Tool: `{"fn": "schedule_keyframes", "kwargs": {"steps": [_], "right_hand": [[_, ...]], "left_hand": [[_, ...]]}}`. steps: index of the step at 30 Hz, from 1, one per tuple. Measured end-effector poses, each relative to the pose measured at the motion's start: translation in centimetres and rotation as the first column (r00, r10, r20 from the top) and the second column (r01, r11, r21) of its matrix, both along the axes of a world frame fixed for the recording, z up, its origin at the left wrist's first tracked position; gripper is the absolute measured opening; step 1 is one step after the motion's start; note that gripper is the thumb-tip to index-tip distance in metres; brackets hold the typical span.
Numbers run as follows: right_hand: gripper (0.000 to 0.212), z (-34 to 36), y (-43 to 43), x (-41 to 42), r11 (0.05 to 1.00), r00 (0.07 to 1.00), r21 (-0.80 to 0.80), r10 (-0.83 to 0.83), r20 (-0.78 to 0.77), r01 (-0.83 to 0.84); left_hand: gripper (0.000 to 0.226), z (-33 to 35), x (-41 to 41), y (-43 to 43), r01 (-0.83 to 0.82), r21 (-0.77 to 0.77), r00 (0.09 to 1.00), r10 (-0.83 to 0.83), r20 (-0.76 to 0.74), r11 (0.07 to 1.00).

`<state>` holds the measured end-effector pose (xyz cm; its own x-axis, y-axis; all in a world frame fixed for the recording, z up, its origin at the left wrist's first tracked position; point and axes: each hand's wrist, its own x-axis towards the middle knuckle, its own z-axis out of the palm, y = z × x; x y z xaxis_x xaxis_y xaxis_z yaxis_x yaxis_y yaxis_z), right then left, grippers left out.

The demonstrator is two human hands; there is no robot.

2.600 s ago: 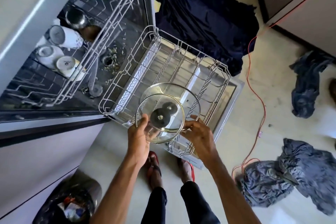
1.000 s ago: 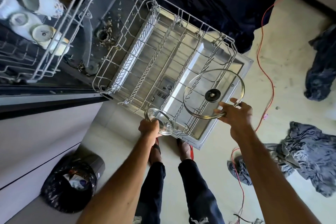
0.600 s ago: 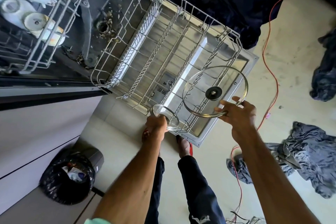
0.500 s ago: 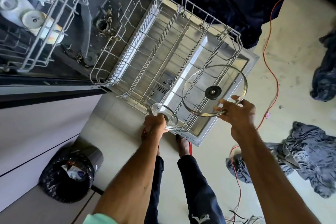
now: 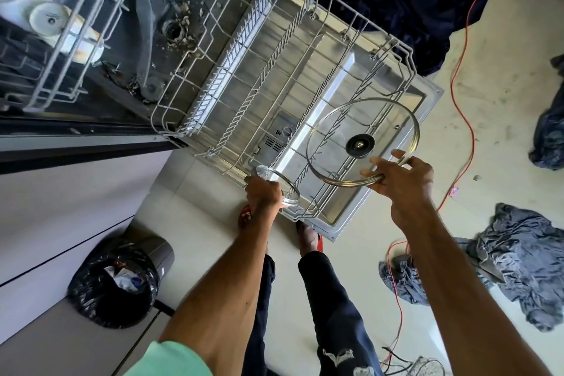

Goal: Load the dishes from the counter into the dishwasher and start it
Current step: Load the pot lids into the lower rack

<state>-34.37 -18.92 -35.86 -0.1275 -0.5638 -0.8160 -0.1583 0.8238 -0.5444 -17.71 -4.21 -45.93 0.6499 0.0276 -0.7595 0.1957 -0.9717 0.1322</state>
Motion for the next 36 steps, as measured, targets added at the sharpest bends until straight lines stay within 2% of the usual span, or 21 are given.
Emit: {"fn": "schedule_keyframes", "kwargs": {"steps": [7, 12, 14, 19, 23, 26, 29, 31, 34, 36], "right_hand": [[0.038, -0.3, -0.2, 0.5, 1.0, 1.0, -0.003, 0.016, 0.008, -0.016], [0.042, -0.4, 0.0, 0.6, 0.999, 0.999, 0.01, 0.034, -0.001, -0.034], [0.043, -0.4, 0.1, 0.6, 0.999, 0.999, 0.016, 0.044, -0.006, -0.044], [0.041, -0.1, 0.3, 1.0, 0.997, 0.997, 0.006, 0.071, -0.028, -0.071], [0.034, 0.0, 0.6, 1.4, 0.988, 0.982, -0.041, 0.141, -0.128, -0.148], [0.035, 0.0, 0.9, 1.4, 0.941, 0.913, -0.096, 0.285, -0.293, -0.325], [0.039, -0.4, 1.2, 1.3, 0.819, 0.759, -0.142, 0.431, -0.488, -0.556], [0.045, -0.4, 1.2, 1.5, 0.738, 0.675, -0.152, 0.487, -0.554, -0.657], [0.05, 0.1, 0.7, 2.4, 0.66, 0.604, -0.158, 0.529, -0.596, -0.734], [0.047, -0.2, 0.5, 2.7, 0.667, 0.604, -0.155, 0.52, -0.605, -0.729]], "left_hand": [[0.036, -0.5, -1.4, -0.4, -0.031, 0.047, 0.999, 0.03, 0.027, 0.998], [0.036, -0.9, -1.9, -0.7, -0.097, 0.02, 0.995, 0.097, 0.038, 0.995], [0.034, -0.6, -1.8, -0.5, -0.096, -0.036, 0.995, 0.097, 0.038, 0.995], [0.041, -0.3, -1.2, 0.3, -0.099, -0.154, 0.995, 0.093, -0.044, 0.983], [0.049, -0.2, -0.4, 0.6, -0.248, -0.186, 0.957, 0.209, -0.203, 0.951], [0.061, 0.4, 0.2, 0.4, -0.286, -0.148, 0.936, 0.243, -0.257, 0.947], [0.078, 0.4, 0.4, 0.4, -0.204, -0.092, 0.951, 0.175, -0.257, 0.975], [0.085, 0.4, 0.2, 0.3, -0.188, -0.066, 0.96, 0.169, -0.224, 0.98], [0.078, 0.6, -0.2, 0.4, -0.178, -0.003, 0.971, 0.176, -0.16, 0.984], [0.069, 0.8, -0.5, 1.0, -0.196, -0.016, 0.973, 0.192, -0.129, 0.98]]}}
